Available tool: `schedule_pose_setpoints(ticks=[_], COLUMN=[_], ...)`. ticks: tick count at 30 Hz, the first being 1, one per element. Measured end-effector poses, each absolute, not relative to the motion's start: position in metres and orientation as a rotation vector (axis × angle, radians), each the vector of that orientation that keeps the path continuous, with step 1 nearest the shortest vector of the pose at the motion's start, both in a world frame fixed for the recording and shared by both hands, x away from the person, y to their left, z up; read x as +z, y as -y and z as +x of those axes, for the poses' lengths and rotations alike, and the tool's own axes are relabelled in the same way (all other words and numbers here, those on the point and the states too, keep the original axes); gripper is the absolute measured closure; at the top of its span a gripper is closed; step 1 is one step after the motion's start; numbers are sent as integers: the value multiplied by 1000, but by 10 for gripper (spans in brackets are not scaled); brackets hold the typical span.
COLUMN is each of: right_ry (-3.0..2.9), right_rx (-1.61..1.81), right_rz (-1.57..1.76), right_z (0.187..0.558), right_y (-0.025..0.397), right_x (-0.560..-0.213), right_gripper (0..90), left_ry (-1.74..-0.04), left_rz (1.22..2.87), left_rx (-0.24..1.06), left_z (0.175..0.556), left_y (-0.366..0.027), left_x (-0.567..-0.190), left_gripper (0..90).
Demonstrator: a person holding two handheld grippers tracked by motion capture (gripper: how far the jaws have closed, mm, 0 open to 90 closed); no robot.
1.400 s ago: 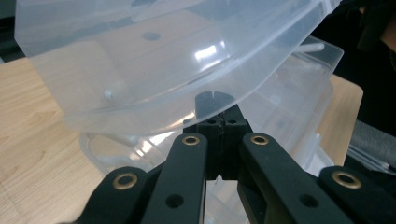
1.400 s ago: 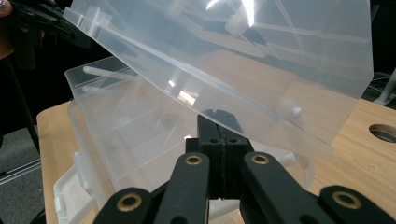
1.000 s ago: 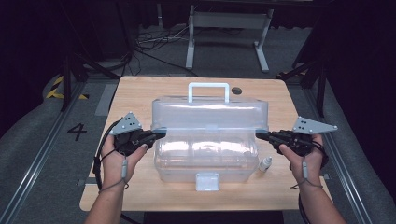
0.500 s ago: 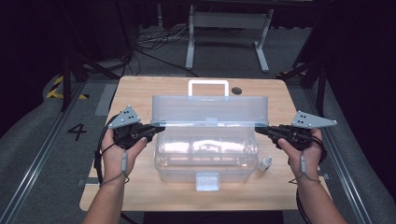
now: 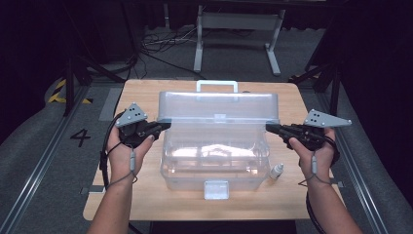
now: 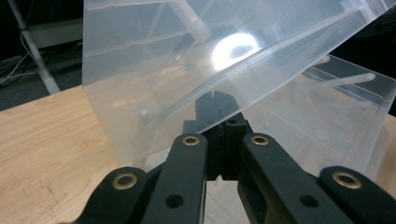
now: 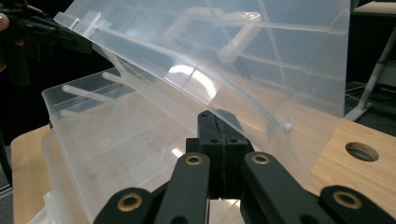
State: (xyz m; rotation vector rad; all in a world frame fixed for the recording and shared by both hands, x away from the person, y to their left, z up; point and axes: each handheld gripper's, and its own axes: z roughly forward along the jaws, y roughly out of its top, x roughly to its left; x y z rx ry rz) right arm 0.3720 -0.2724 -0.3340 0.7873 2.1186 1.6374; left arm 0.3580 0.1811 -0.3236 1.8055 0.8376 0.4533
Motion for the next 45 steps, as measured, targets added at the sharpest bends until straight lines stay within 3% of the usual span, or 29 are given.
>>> schedule_pose_setpoints(ticks=[45], right_ry=[-2076], right_rx=[1598], right_rz=[836], right_z=[379], right_y=[275], right_x=[-317], right_gripper=[900], left_ry=[-832], left_rz=[1749], left_rx=[504], left_z=[377], left_y=[-183], left_x=[-320], left_gripper=[900])
